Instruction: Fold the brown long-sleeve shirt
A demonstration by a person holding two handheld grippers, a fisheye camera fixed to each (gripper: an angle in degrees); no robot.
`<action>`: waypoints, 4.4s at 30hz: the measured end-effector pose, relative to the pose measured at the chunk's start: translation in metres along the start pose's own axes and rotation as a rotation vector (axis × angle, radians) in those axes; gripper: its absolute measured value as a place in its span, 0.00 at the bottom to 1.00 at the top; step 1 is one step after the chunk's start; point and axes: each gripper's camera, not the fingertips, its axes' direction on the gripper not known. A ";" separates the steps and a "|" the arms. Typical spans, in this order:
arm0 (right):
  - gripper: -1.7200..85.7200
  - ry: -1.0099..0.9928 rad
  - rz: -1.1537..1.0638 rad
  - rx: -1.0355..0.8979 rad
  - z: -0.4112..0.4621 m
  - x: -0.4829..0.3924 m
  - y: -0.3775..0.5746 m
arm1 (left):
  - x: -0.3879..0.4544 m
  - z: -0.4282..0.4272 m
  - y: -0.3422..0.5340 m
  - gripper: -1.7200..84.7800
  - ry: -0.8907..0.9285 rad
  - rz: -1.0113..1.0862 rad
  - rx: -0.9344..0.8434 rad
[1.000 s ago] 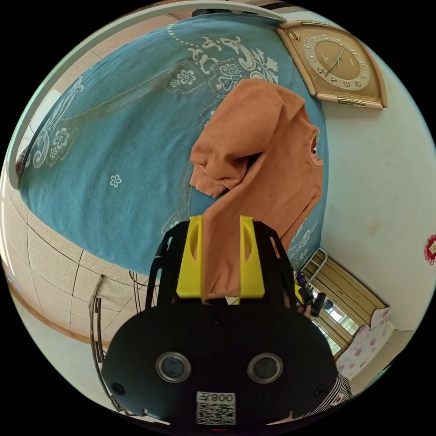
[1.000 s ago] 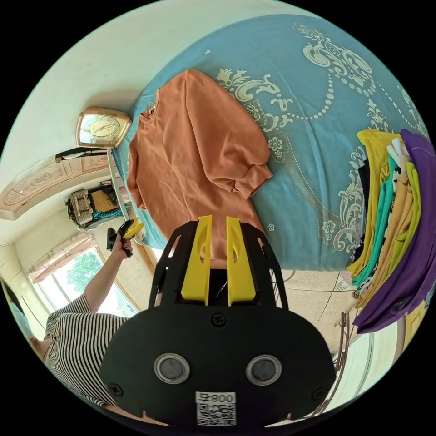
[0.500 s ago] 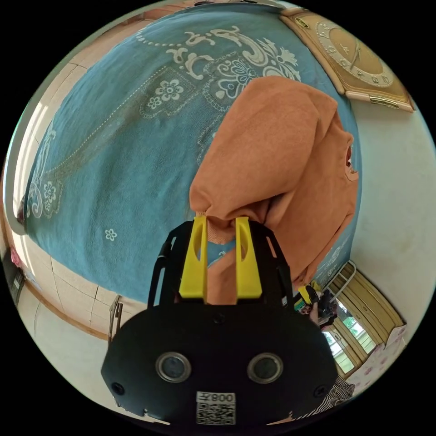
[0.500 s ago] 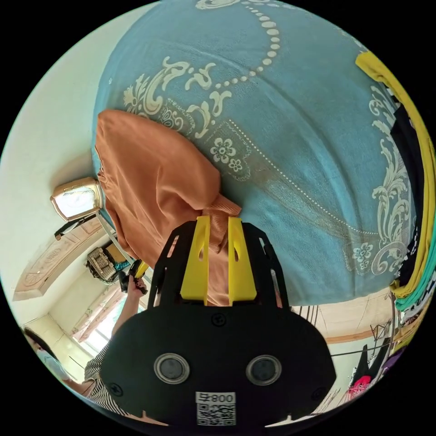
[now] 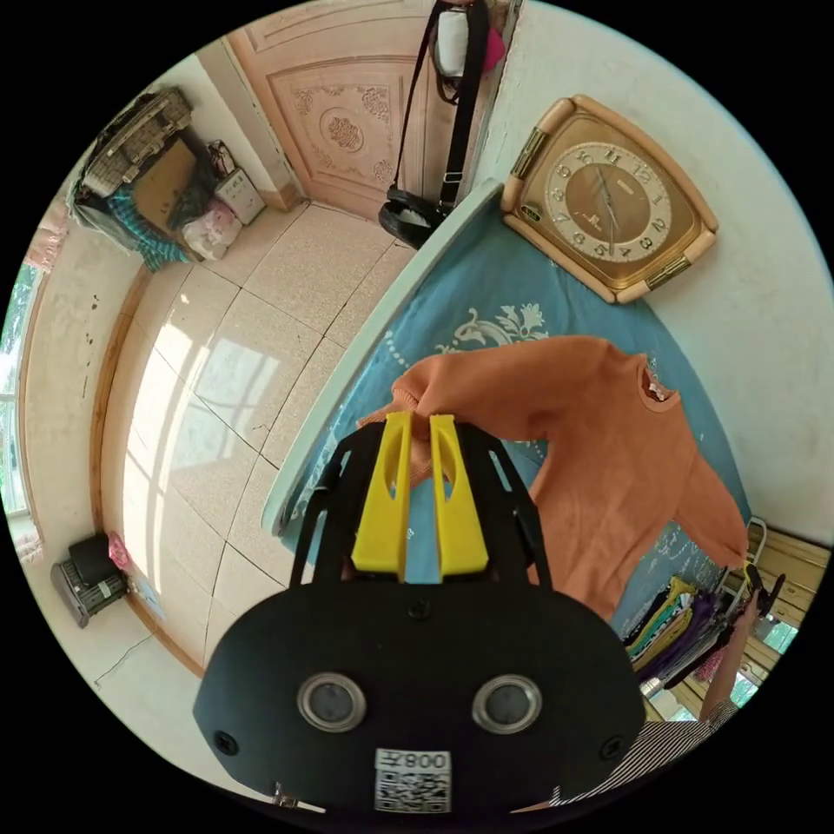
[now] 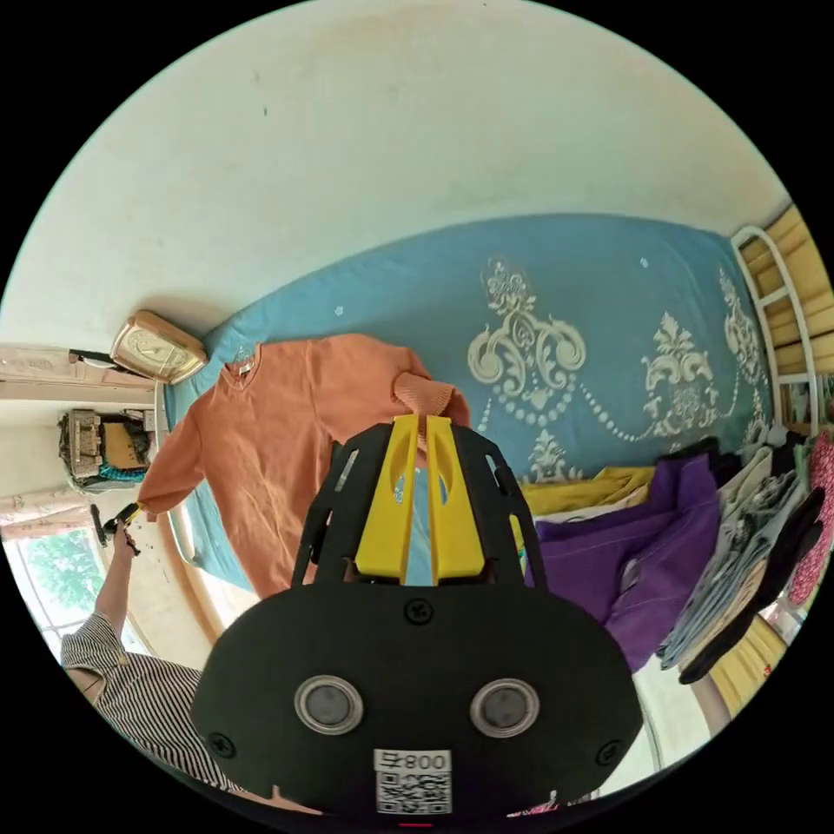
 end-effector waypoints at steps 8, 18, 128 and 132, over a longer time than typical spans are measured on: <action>0.02 0.032 0.064 -0.018 0.034 -0.017 -0.011 | -0.028 0.066 0.053 0.11 0.043 -0.028 -0.027; 0.05 -0.206 0.029 -0.555 0.235 -0.065 0.189 | -0.036 0.246 0.211 0.13 0.353 0.036 -0.592; 0.02 0.253 -0.652 -0.675 0.389 -0.295 0.215 | 0.332 0.510 0.216 0.02 -0.011 0.476 -0.716; 0.02 0.138 -0.508 -0.696 0.390 -0.264 0.201 | 0.340 0.516 0.187 0.02 0.083 0.391 -0.780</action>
